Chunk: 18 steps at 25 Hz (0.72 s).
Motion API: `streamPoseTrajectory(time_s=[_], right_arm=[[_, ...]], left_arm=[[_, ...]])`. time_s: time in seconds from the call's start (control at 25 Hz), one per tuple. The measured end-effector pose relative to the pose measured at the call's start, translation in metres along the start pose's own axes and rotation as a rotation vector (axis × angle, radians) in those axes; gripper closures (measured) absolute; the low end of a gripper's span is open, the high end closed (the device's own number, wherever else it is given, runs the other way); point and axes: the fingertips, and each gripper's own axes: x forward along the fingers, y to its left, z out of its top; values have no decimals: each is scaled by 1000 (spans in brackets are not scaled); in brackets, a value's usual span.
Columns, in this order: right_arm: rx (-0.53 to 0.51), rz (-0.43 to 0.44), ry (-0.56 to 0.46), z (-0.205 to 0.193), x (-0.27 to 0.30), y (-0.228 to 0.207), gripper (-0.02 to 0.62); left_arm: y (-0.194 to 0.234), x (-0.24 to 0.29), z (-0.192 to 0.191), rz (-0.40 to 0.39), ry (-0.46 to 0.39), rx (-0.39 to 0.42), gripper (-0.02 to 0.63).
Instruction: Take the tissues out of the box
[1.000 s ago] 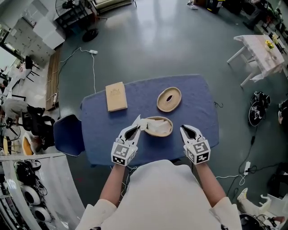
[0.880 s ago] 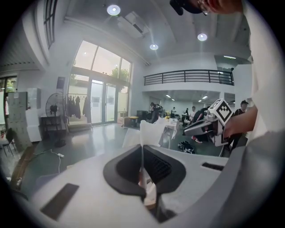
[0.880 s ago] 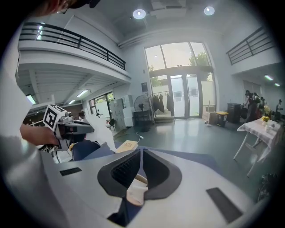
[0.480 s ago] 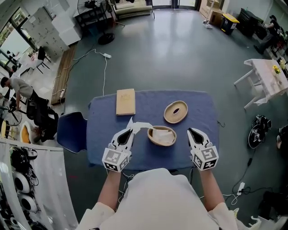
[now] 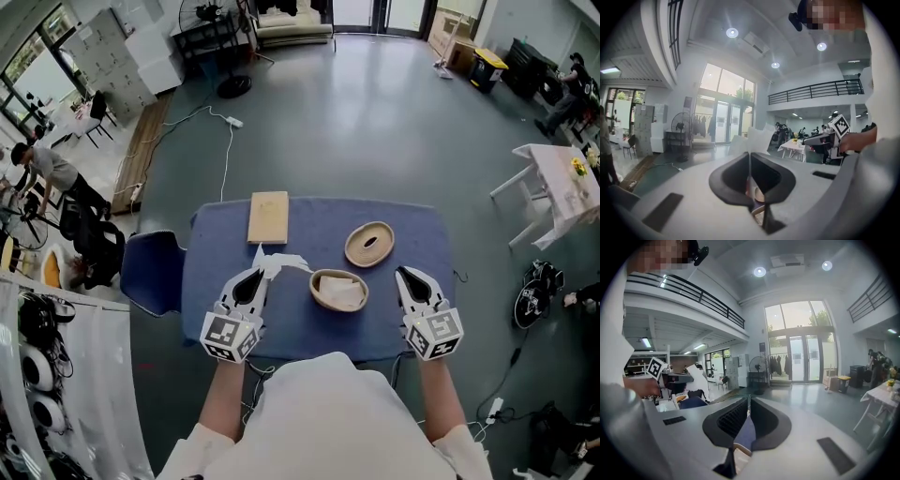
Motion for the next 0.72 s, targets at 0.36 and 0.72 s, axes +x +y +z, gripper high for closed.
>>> streamPoseTrajectory(time_s=[0.36,0.72], right_arm=[[-16,-23,-22,10,-5,-4,552],[-47,-22,-42,15,-7,1,552]], left_arm=[[7,-9,9,21,-29,-13,594],[6,-9,9,13,-30,-21,594]])
